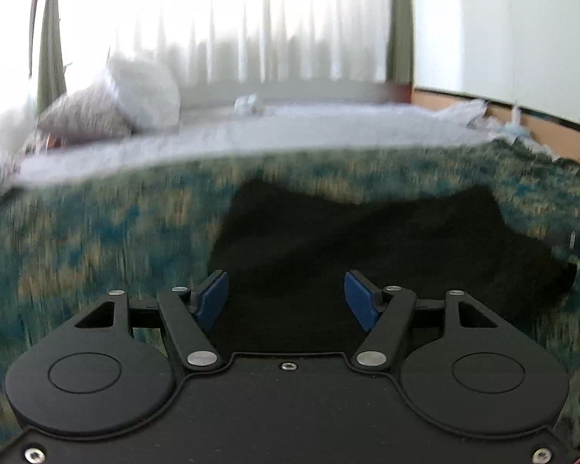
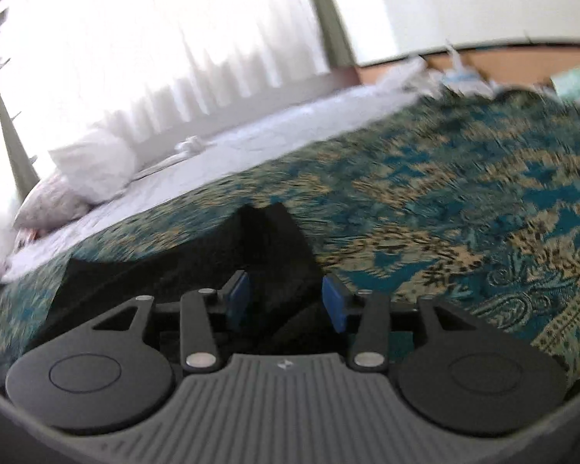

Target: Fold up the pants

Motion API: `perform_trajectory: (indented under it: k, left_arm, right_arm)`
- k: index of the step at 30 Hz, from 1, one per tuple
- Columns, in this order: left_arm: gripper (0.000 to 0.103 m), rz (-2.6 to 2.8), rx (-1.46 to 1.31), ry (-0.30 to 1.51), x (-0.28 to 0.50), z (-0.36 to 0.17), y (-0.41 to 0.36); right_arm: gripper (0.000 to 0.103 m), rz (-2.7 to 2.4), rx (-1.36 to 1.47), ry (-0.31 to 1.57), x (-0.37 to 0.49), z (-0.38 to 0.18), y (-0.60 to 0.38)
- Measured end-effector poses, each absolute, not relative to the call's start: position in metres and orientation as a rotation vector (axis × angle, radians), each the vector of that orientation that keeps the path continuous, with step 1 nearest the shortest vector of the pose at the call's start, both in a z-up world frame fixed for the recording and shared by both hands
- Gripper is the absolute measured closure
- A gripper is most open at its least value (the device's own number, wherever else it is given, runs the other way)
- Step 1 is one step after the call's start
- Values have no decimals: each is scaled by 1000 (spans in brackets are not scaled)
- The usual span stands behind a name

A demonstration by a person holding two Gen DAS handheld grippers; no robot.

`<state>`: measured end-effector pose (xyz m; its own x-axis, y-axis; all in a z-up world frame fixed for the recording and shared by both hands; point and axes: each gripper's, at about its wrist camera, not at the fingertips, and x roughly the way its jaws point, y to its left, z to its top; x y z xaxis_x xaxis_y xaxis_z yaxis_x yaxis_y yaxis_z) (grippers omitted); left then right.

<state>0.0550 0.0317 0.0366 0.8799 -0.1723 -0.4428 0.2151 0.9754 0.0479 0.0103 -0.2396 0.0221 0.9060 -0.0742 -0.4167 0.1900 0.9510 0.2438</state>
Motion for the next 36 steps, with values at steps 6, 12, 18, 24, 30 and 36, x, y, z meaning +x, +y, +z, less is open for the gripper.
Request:
perform_trajectory:
  k: [6, 12, 18, 24, 30, 36]
  left_arm:
    - [85, -296, 173, 504, 130, 67, 22]
    - [90, -94, 32, 800, 227, 27, 19]
    - [92, -37, -101, 752, 237, 13, 35]
    - [90, -43, -59, 716, 232, 10, 35]
    - [80, -20, -34, 716, 223, 16, 27]
    - [56, -39, 5, 672, 176, 32, 25]
  right_arm:
    - [64, -51, 16, 435, 25, 17, -191]
    - [82, -84, -47, 500, 48, 6, -195]
    - [78, -136, -69, 515, 63, 1, -202]
    - [78, -165, -131, 505, 66, -5, -195]
    - [74, -144, -104, 494, 63, -4, -200]
    - [50, -111, 16, 431, 41, 11, -215]
